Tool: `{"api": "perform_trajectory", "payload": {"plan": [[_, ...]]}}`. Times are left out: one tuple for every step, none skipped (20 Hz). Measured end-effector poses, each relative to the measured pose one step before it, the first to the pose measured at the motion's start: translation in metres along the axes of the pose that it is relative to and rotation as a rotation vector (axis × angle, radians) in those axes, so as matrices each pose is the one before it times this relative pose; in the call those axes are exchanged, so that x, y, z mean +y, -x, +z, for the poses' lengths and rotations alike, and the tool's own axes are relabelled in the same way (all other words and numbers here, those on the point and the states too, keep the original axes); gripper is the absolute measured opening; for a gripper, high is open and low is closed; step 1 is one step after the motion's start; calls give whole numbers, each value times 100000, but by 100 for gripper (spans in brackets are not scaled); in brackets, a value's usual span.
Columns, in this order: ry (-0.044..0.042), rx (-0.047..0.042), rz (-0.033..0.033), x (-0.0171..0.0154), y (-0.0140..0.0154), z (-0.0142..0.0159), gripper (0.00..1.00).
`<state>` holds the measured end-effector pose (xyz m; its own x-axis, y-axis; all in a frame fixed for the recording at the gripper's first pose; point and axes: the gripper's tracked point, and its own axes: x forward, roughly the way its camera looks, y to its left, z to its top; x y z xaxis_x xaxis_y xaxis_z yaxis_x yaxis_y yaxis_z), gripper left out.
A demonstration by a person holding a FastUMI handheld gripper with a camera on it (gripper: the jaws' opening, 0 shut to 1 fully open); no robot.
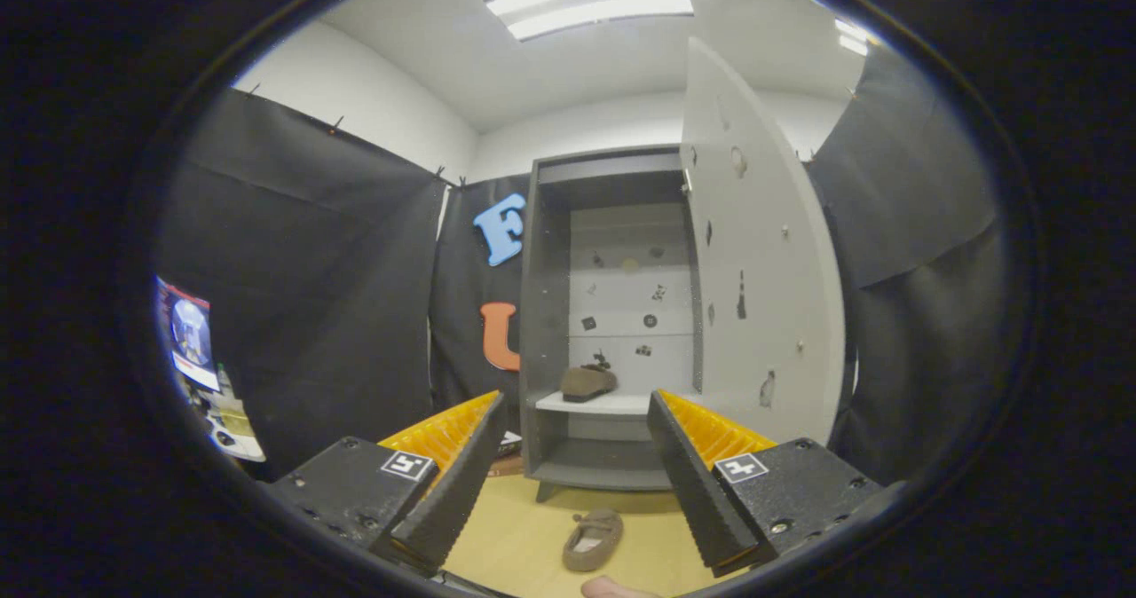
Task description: Open the shoe cabinet door, grab the shoes and put them into the shoe cabinet, then close the shoe cabinet door.
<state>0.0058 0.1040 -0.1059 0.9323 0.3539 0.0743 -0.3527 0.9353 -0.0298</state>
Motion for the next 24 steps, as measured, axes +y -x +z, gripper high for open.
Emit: {"api": "perform_trajectory", "payload": {"plan": [[-928,2483,-107,168,-1181,-1625,100],[-787,2525,-607,60,-1184,-1374,100],[-63,1965,-767,35,-993,-1401,100],[-279,2009,-1088,-244,-1089,-1410,100],[-470,1571,-1573,-424,-1132,-1360,100],[-824,1267,-2186,-539,-1080,-1138,100],[132,1829,-2419,-565,-1086,-1500,100],[292,1952,-2132,-437,-998,-1452,100],[354,1969,-1813,-335,-1040,-1434,100],[473,2324,-997,-90,-1139,-1560,100],[258,3318,-380,33,-1041,-1830,100],[-692,2613,-465,-75,-1124,-1648,100],[-1297,2196,-294,-109,-1114,-1510,100],[-872,1881,-344,-90,-1267,-1473,100],[-137,1452,8,-82,-1327,-1502,100],[300,1608,-250,-134,-1158,-1400,100],[-371,2038,-1859,-337,-1110,-1651,100],[-1242,1805,-1141,-204,-918,-1293,100],[-1427,1568,923,340,-668,-1145,100],[-542,1511,666,485,-406,-989,99],[295,944,292,335,-403,-589,97],[965,670,-158,301,-304,-595,95],[2213,741,-287,304,-387,-583,93],[2107,1029,-616,129,-416,-649,90]]}}
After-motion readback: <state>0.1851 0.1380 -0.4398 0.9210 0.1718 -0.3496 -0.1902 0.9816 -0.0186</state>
